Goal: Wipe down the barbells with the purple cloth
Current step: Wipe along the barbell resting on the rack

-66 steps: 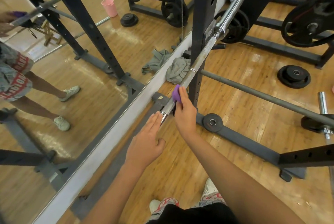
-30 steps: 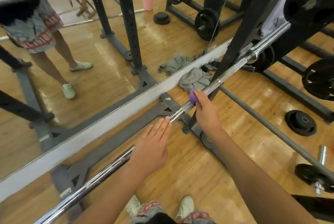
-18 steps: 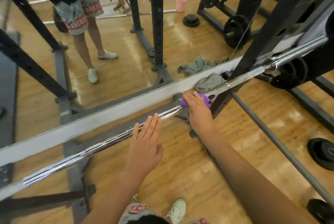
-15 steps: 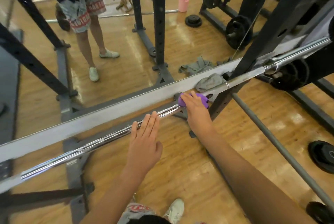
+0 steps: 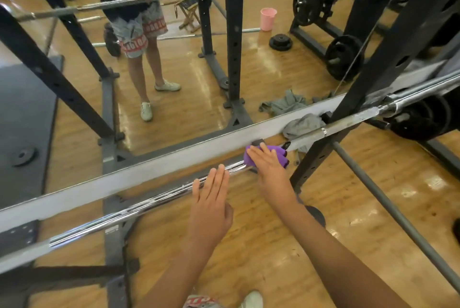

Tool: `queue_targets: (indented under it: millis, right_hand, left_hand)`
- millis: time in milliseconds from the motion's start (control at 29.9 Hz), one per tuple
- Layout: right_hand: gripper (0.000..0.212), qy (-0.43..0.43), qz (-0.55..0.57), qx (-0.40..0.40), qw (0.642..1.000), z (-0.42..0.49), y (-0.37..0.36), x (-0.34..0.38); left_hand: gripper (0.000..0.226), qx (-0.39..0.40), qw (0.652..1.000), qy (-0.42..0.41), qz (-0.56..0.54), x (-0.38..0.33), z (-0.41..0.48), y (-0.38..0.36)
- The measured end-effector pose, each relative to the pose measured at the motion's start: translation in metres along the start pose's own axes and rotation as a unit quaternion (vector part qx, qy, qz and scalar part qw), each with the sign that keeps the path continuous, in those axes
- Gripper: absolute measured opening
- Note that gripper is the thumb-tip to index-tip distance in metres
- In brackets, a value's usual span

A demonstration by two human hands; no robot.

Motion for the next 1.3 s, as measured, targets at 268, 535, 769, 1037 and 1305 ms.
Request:
queue_targets:
  millis: [268,535,769,1037,1305]
  right_hand:
    - [0.074,0.001,-0.007,0.052,0.999,0.01,0.022,-0.025]
    - [0.076,0.036,0.016,0.056,0.998,0.0,-0.013,0.022]
    - [0.079,0.016,-0.005,0.096,0.995,0.011,0.017,-0.022]
    - [0.076,0.005,-0.007,0.074,0.997,-0.003,-0.002,0.015]
    - [0.078,-0.026,-0.018,0.051,0.998,0.003,0.02,-0.012]
  left_hand:
    - [0.076,-0.025,1.0,-0.009,-0.002,0.001,0.0,0.0]
    - [0.082,-0.021,1.0,0.003,-0.013,0.0,-0.001,-0.004]
    - [0.081,-0.019,1.0,-0.007,-0.018,0.002,-0.001,-0.001]
    - [0.084,-0.011,0.999,0.006,-0.042,0.0,-0.001,0.0]
    - [0.086,-0.009,0.999,0.002,-0.045,0.002,-0.002,0.001]
Point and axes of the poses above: each hand's wrist, its own z-axis towards the middle knuckle, its own y-axis out of the back of the hand, x = y × z, the point moved 8 cm from there along z, towards the middle knuckle, and after that the axes turned 4 degrees about z, right-handed, at the moved point
